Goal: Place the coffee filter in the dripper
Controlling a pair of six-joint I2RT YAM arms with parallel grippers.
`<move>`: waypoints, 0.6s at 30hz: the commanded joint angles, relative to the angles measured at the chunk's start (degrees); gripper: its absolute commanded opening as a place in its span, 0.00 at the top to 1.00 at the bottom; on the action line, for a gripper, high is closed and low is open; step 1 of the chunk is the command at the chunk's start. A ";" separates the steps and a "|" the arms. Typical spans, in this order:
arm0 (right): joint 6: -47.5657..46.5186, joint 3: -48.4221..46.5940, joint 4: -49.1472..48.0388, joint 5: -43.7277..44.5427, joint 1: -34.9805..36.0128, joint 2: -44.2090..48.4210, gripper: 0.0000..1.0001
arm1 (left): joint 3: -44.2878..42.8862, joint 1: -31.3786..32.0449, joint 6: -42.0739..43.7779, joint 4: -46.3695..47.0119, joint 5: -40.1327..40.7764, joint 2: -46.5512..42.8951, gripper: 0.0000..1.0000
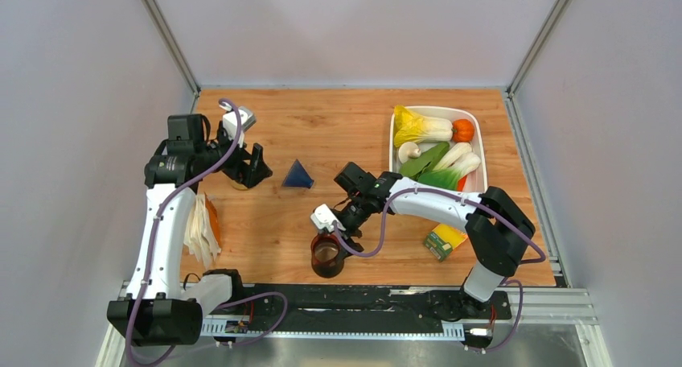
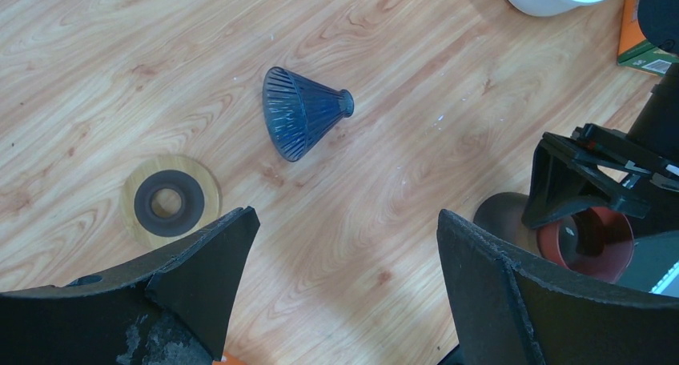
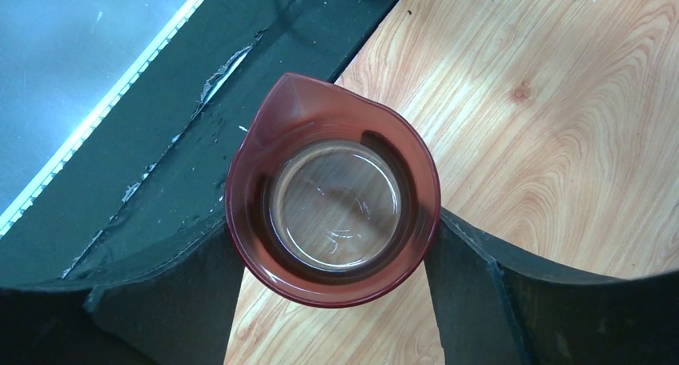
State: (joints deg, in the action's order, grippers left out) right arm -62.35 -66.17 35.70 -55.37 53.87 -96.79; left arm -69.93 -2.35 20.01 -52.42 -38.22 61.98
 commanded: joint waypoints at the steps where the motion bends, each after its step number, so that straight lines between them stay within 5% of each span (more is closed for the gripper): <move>1: 2.34 -0.77 -3.25 -1.30 -0.89 2.01 0.22 | -0.16 -0.28 0.10 1.76 -0.13 0.33 0.07; 18: 22.47 0.63 -17.49 11.05 -15.26 1.99 0.27 | 0.21 -0.22 -3.82 8.73 1.14 4.71 0.07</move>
State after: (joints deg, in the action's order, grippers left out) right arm -45.87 -65.14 24.43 -46.85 41.74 -96.01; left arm -69.43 -2.35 17.82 -47.13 -37.12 65.56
